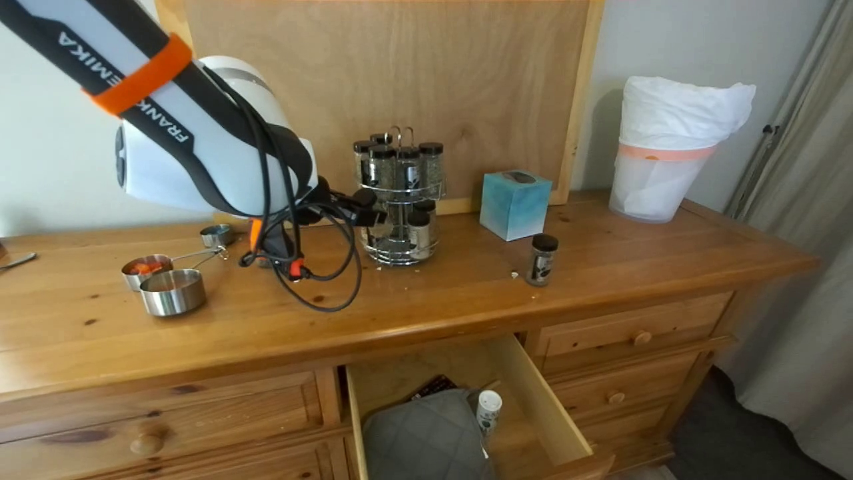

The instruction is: Put the spice bottle onto the spice rack

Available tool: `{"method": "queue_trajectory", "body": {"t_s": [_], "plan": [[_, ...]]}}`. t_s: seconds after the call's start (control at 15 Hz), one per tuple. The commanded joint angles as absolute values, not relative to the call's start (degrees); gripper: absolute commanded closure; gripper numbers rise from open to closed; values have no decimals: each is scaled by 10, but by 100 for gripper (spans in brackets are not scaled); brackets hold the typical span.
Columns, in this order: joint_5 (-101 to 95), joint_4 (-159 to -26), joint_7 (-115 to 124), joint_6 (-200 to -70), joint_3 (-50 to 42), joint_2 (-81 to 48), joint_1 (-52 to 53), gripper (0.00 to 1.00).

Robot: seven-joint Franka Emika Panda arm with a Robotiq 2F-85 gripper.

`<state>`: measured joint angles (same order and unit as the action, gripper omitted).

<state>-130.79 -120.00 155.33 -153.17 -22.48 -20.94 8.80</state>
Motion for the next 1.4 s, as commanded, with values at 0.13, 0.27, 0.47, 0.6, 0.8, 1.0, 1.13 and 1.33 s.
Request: {"method": "queue_trajectory", "body": {"t_s": [0.13, 0.27, 0.47, 0.6, 0.8, 1.0, 1.13, 1.33], "plan": [[-1328, -1161, 1590, -1570, -212, -257, 55, 77], [-1330, -1154, 1593, -1571, -208, -265, 48, 77], [-1332, -1147, 1593, -1571, -195, -262, 36, 77], [-1334, -1144, 1593, -1571, -180, -259, 22, 77], [-1337, -1130, 1593, -1573, -151, -264, -4, 77], [-1337, -1121, 1593, -1583, -136, -274, -20, 77], [-1331, -1116, 1586, -1591, -135, -280, -25, 77], [-1318, -1108, 1571, -1607, -137, -290, -32, 77]]}}
